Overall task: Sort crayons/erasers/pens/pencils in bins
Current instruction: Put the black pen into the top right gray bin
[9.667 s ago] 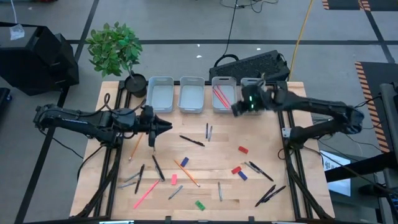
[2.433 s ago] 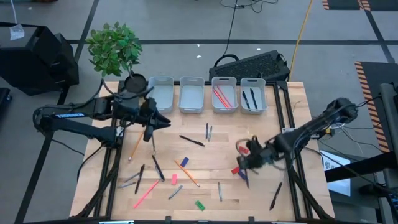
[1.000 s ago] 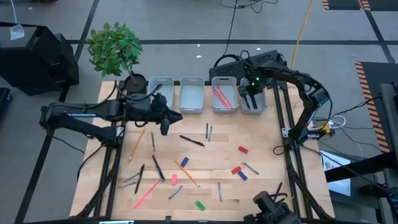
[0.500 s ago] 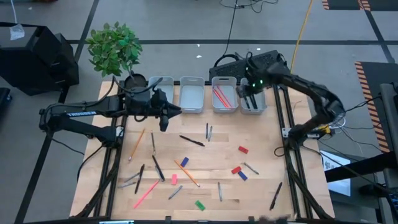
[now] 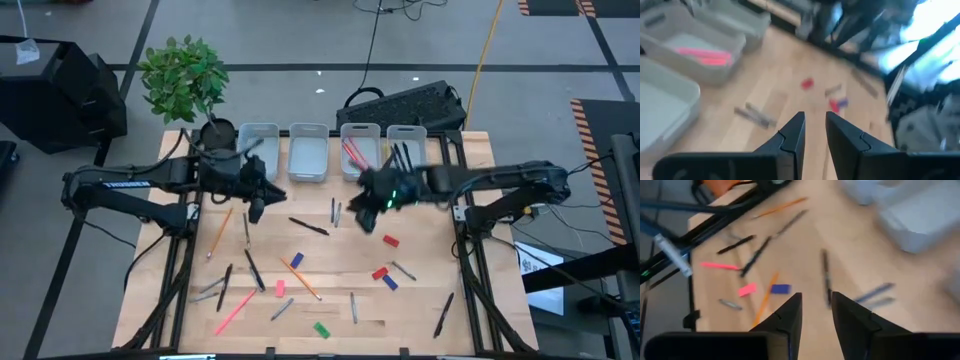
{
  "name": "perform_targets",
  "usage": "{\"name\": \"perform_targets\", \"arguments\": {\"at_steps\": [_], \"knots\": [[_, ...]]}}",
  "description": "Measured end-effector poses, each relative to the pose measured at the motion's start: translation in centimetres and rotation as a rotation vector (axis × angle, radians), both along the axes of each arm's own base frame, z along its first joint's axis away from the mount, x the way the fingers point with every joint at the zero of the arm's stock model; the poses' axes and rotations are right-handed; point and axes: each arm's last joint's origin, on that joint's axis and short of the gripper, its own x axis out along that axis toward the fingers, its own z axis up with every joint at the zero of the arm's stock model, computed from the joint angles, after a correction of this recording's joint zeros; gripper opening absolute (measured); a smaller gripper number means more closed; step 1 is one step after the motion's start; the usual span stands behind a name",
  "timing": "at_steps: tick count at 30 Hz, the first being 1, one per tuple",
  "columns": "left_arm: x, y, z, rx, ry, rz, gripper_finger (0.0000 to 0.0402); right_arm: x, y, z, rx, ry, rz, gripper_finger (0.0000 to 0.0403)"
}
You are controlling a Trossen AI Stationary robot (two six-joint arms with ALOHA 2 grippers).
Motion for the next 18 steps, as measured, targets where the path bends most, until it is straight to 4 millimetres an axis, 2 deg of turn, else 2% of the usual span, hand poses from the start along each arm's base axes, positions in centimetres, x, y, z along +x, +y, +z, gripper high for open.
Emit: {"name": "perform_targets", "arguments": {"at_steps": [4, 8, 12, 15, 18], "knots": [[0.9, -0.7, -1.9, 0.035, 0.144, -0.047, 0.0082, 1.5, 3.3, -0.9, -0.032, -0.035, 0.067, 0.0093], [2.9, -0.5, -4.2, 0.088, 0.235, -0.130, 0.0102, 1.7, 5.5, -1.8, -0.044, -0.012, 0.090, 0.0092], [5.4, -0.3, -7.7, 0.142, 0.366, -0.243, 0.0151, 1.1, 6.8, -1.8, -0.027, -0.003, 0.065, 0.0092], [7.0, -0.1, -10.5, 0.267, 0.462, -0.291, 0.0187, 0.4, 7.4, -1.7, 0.006, 0.020, 0.027, 0.0092], [8.5, 0.1, -13.1, 0.357, 0.525, -0.352, 0.0205, -0.1, 8.1, -1.6, 0.045, 0.025, -0.008, 0.0092]]}}
